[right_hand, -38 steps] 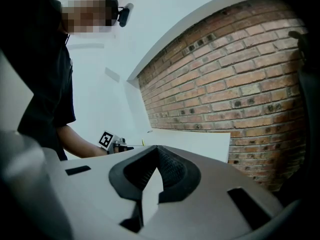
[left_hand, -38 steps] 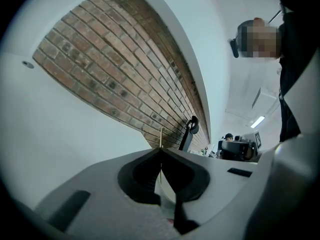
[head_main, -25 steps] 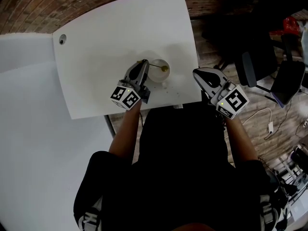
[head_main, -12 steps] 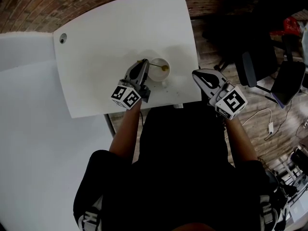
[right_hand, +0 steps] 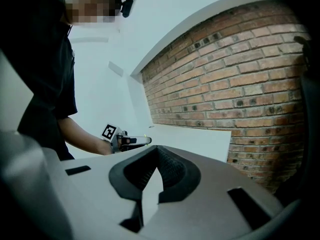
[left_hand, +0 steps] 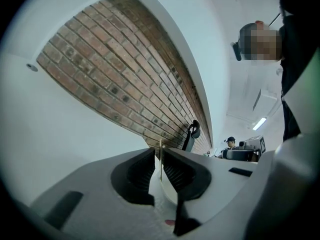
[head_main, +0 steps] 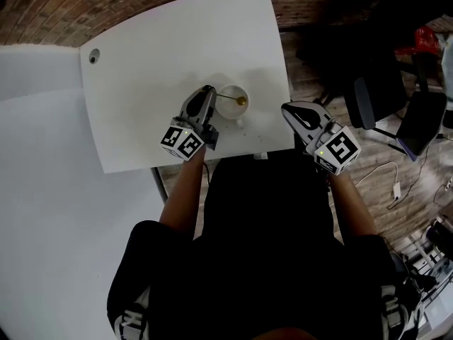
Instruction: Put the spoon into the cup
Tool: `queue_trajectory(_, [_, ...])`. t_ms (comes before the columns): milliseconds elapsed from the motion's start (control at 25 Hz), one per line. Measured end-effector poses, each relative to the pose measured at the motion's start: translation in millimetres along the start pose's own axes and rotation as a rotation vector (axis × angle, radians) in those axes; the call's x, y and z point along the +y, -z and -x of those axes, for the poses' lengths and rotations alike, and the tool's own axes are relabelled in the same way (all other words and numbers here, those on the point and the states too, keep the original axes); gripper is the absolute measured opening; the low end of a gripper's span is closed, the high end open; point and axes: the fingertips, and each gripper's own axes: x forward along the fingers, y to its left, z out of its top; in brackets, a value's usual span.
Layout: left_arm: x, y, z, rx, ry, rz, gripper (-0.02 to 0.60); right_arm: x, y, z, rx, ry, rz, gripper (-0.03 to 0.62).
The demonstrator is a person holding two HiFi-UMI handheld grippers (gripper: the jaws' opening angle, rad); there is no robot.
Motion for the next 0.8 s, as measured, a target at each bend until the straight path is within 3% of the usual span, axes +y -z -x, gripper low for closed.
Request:
queue_trajectory(360, [-5.7,-49.6,14.6,-0.077,0.031,-0.122,0.044,8.7,-10.4,4.5,-0.022,0.010,0.027,0.006])
queue_trajectory(640, [-9.6,-73.8,23.3,-0.119,0.058,-0.137,0.044,18.4,-22.6,-2.1,-0.053,0.019,0.060,0.006])
queue_trajectory(800, [-30.0,-101.9,30.1,-0.154,0.088,-0.184,0.044,26.0,-29.1,5.5,-0.082,0.043,0.066,0.008])
